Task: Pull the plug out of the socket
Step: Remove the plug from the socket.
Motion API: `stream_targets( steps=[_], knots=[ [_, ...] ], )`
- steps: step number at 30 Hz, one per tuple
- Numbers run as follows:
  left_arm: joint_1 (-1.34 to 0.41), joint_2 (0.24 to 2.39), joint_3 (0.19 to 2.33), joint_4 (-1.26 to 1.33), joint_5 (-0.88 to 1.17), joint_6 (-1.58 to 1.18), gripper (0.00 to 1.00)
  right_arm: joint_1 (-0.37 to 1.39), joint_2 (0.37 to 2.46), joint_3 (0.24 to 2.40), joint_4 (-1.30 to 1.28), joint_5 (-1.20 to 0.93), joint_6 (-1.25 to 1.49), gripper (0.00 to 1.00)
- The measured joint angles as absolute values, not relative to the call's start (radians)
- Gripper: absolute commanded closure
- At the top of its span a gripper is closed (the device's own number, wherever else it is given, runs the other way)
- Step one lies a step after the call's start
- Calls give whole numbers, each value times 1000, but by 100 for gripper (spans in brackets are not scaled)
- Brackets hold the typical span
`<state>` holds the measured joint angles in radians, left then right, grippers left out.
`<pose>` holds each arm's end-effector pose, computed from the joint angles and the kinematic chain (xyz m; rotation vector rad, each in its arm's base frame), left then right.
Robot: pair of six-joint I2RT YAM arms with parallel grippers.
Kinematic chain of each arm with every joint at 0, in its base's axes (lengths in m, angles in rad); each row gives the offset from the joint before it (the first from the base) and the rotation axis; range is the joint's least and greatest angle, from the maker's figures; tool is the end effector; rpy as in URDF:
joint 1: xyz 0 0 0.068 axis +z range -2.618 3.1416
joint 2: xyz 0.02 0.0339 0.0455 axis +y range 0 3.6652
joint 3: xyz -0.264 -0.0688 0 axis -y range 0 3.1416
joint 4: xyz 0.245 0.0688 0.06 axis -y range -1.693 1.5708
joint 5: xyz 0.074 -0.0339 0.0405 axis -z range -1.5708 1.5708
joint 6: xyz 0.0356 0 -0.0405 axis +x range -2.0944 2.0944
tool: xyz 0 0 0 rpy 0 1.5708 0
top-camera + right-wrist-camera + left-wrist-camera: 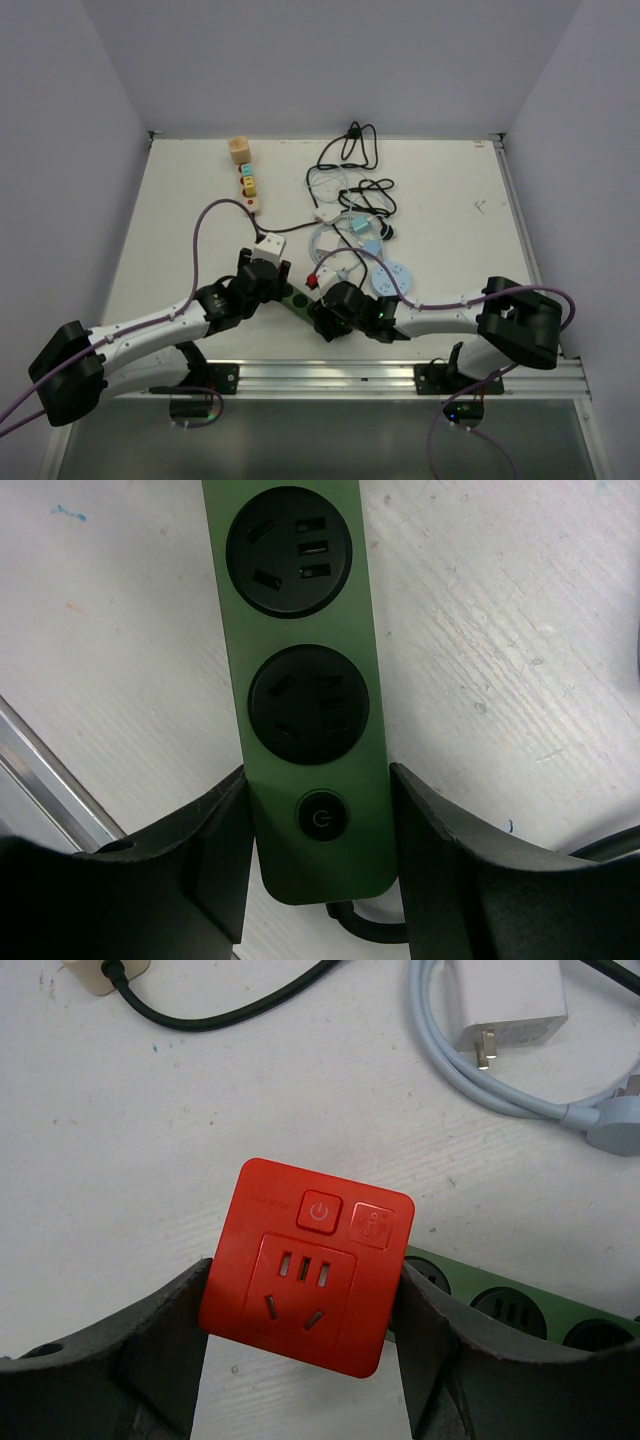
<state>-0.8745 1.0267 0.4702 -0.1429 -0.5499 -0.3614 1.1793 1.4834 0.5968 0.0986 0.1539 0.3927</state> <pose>0.1444 -0.1438 0.1937 0.2705 2.1359 -0.0849 0.1101 0.2524 0.1472 -0.8576 2.2680 0.5756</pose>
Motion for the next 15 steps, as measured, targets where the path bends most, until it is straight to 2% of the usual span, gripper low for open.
stream_targets(
  steps=[7, 15],
  knots=[
    [-874, 1088, 503, -149, -552, -376, 100, 1200, 1484, 606, 70, 207, 390, 100],
    [-876, 1276, 747, -356, -527, -382, 100, 1232, 1493, 622, 17, 328, 412, 100]
  ],
)
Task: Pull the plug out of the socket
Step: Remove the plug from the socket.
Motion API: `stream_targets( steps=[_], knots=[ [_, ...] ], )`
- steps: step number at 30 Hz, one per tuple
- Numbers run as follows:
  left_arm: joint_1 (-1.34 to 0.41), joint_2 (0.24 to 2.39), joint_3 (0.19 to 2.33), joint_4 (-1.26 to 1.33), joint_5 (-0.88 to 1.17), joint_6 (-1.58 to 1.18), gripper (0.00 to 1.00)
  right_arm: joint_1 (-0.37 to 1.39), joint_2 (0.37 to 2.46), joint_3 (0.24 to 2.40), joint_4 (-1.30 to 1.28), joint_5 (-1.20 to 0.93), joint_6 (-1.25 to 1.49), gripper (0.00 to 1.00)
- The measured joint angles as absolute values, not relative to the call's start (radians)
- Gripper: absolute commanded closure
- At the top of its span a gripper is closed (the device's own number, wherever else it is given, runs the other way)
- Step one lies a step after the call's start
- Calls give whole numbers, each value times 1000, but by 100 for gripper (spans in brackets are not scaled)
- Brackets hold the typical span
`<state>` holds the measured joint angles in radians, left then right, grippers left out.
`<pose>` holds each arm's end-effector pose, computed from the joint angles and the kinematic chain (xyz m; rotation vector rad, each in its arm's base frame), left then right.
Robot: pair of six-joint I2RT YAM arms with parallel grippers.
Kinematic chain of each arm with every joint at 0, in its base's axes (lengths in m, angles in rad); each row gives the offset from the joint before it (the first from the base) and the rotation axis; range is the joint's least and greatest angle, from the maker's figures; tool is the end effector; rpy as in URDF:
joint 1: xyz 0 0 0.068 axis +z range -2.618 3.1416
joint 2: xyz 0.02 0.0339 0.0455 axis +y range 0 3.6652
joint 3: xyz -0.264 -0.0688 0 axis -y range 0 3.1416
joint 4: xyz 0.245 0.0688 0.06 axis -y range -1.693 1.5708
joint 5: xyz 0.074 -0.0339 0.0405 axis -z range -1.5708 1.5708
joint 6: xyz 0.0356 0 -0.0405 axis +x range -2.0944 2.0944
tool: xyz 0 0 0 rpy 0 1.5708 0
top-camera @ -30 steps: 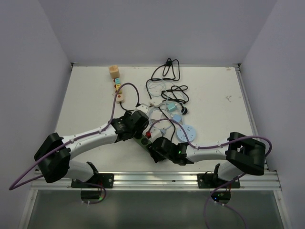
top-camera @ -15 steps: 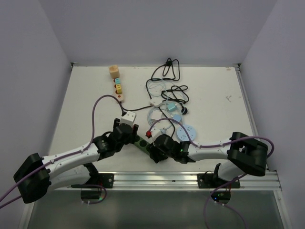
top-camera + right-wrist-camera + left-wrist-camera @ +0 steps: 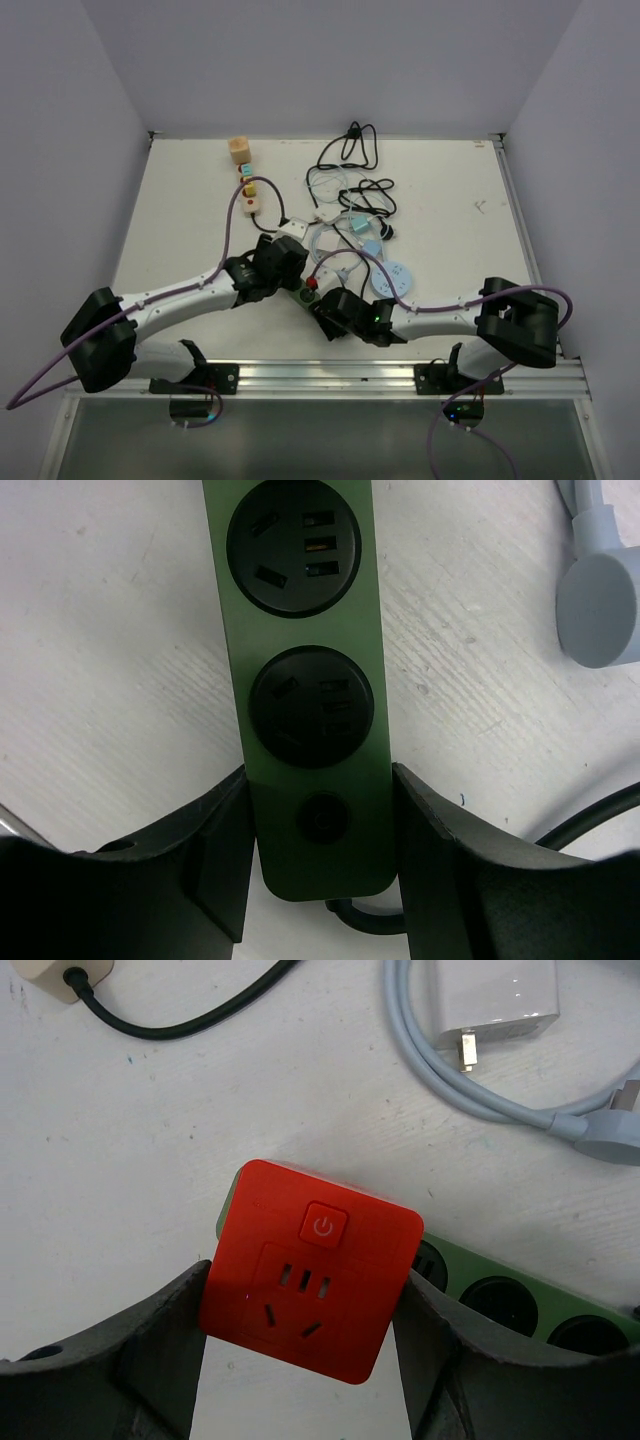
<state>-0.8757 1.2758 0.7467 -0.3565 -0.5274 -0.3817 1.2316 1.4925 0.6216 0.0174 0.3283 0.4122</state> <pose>0.1747 -0.1815 0.2131 0.3466 2.2776 0.0198 0.1019 0.2544 0.1468 -0.8177 2.2564 0.3875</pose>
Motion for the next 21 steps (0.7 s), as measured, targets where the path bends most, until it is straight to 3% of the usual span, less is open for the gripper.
stream_targets(
  steps=[8, 21],
  knots=[
    [-876, 1418, 900, -503, -546, -371, 100, 1234, 1512, 640, 6, 354, 416, 100],
    [-931, 1473, 913, -493, -666, -364, 100, 1230, 1514, 639, 16, 346, 422, 100]
  ],
)
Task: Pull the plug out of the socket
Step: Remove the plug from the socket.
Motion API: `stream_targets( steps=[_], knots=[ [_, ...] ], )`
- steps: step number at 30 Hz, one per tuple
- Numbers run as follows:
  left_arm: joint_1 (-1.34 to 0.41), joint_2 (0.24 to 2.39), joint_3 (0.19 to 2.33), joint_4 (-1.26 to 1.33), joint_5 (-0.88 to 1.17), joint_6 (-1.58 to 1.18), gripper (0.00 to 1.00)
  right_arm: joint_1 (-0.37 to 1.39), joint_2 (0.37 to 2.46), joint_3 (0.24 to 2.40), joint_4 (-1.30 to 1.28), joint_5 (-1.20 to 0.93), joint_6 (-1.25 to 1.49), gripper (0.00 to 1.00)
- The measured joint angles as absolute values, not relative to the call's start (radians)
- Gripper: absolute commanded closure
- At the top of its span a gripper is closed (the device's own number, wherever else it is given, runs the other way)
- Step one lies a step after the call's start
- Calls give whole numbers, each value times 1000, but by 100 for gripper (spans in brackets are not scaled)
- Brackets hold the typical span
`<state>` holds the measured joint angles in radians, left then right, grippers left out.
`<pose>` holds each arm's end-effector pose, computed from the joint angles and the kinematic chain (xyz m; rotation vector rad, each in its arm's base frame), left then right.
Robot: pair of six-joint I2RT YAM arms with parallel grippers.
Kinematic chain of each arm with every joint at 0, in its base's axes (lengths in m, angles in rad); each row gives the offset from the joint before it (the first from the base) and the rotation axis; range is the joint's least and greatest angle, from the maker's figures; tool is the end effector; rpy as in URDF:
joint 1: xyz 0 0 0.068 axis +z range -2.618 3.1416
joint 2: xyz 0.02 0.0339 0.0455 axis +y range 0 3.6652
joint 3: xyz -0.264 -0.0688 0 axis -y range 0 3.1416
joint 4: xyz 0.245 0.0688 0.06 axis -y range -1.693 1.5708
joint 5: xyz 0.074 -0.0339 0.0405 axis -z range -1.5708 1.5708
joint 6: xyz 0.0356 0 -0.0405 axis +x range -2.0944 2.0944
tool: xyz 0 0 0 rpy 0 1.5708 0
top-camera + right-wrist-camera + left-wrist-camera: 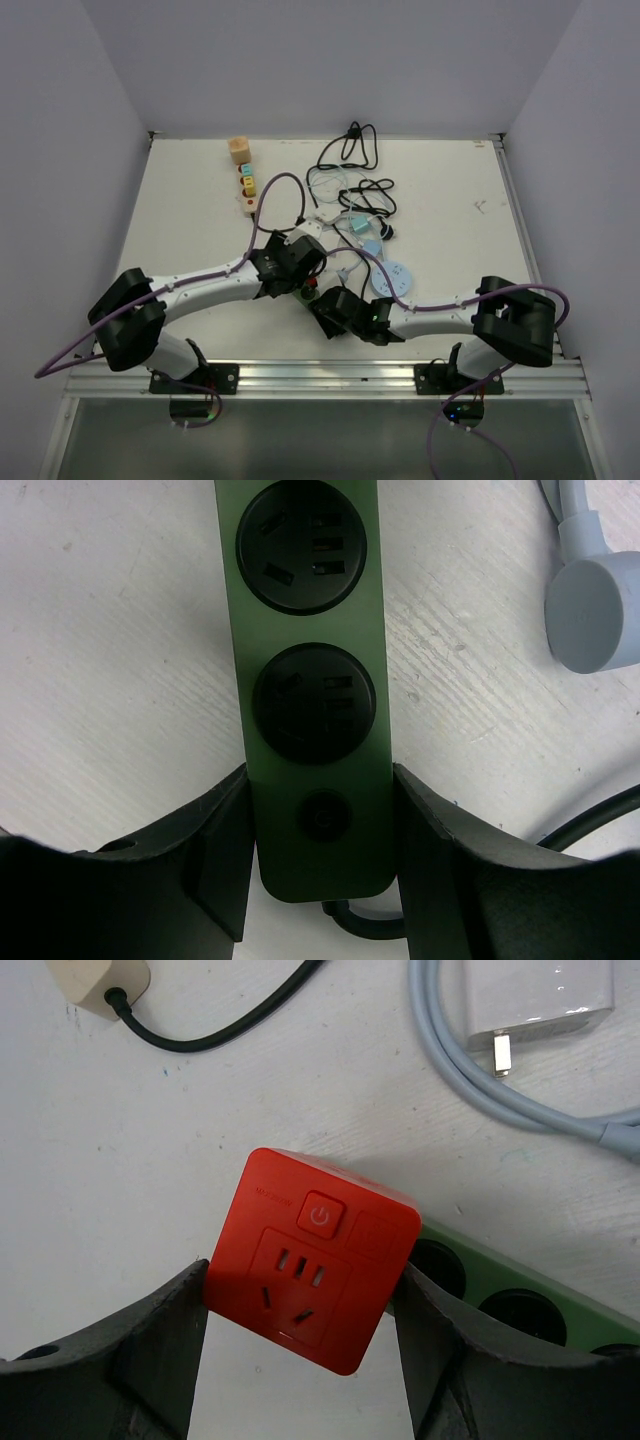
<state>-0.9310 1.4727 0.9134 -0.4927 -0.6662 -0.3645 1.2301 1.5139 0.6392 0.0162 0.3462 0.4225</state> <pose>0.1873 -0.2149 0.2085 0.4454 2.2951 0.2696 0.1044 0.2583 0.1462 -0.7960 2.2587 0.3707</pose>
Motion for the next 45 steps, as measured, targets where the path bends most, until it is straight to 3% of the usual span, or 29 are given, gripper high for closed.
stream_targets(
  steps=[6, 18, 28, 35, 41, 45],
  knots=[
    [-921, 1367, 803, -387, -635, -345, 100, 1227, 1505, 626, 31, 331, 414, 100],
    [-779, 1042, 498, -105, -368, -330, 100, 1148, 1442, 554, 106, 166, 383, 100],
    [-765, 1032, 466, -42, -332, -316, 100, 1137, 1436, 554, 102, 137, 385, 100],
    [-761, 1034, 466, -39, -323, -311, 57, 1137, 1436, 554, 102, 137, 384, 100],
    [-759, 1035, 466, -35, -306, -312, 34, 1137, 1429, 546, 104, 138, 381, 100],
    [-751, 1052, 465, -11, -284, -315, 28, 1134, 1420, 537, 105, 138, 382, 100]
  ],
)
